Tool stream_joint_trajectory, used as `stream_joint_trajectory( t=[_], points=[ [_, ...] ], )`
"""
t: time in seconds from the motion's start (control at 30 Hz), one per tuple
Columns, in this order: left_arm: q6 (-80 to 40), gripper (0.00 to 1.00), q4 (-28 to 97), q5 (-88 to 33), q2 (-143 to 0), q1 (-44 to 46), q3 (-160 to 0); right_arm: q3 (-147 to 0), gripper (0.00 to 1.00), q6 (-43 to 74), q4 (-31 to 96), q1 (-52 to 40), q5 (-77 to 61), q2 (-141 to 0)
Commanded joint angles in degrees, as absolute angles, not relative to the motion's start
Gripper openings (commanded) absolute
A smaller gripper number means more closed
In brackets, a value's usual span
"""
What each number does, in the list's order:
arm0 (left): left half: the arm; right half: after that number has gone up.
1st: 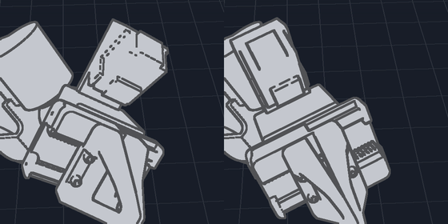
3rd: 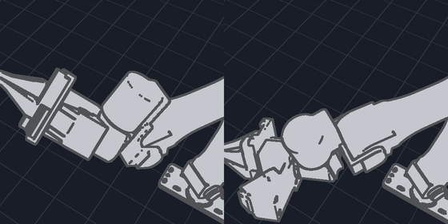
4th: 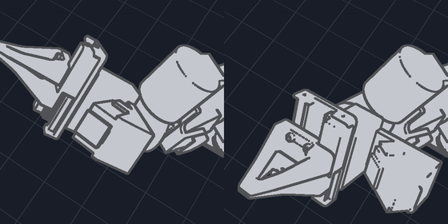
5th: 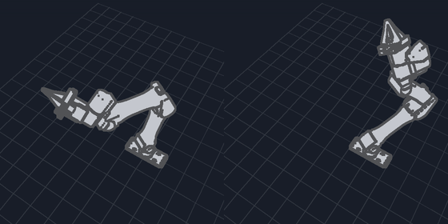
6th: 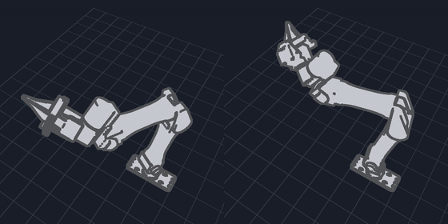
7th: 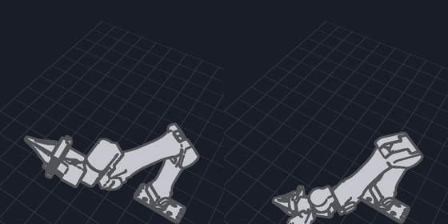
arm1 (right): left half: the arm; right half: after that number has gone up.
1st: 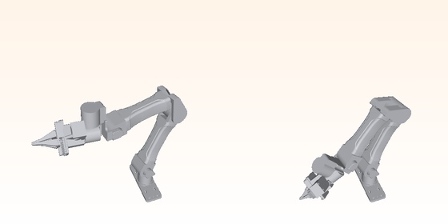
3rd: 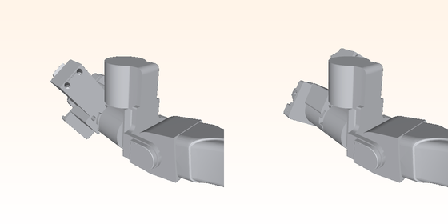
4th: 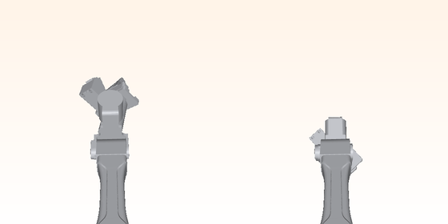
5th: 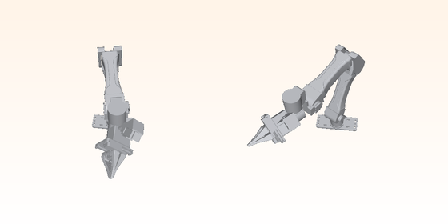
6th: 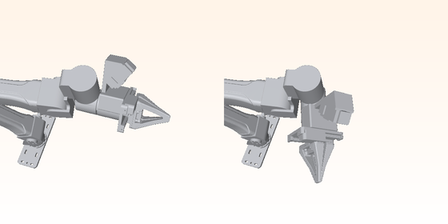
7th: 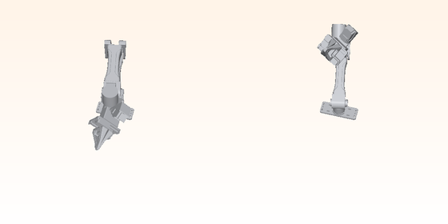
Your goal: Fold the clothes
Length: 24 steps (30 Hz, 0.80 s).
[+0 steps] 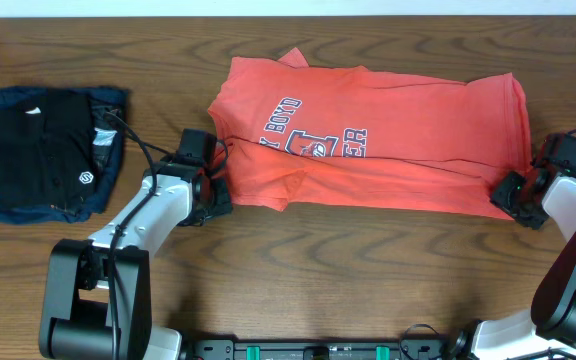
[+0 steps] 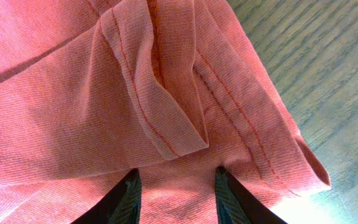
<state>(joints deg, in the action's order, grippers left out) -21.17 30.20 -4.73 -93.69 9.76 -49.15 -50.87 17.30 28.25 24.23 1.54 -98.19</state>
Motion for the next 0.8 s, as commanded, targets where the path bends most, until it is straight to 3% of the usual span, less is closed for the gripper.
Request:
stream_joint_trajectory(
  t=[0.0,0.6,0.73,0.77],
  points=[
    [-21.3,0.43,28.9,-6.9,-94.3,9.7,-49.2,-49.4,0.38,16.7,28.9,24.0,4.1,-98.6],
    [-21.3,0.43,25.6,-10.2,-94.3,9.7,-49.2,-49.4,0.38,16.6,28.9,24.0,4.1,-98.6],
    [-21.3,0.15,25.6,-6.0,-94.3,9.7,-49.2,-49.4,0.37,16.6,29.0,24.0,4.1,-98.6],
    [-21.3,0.13,25.6,-4.5,-94.3,9.7,-49.2,-49.4,0.38,16.6,29.0,24.0,4.1,-98.6]
  ],
)
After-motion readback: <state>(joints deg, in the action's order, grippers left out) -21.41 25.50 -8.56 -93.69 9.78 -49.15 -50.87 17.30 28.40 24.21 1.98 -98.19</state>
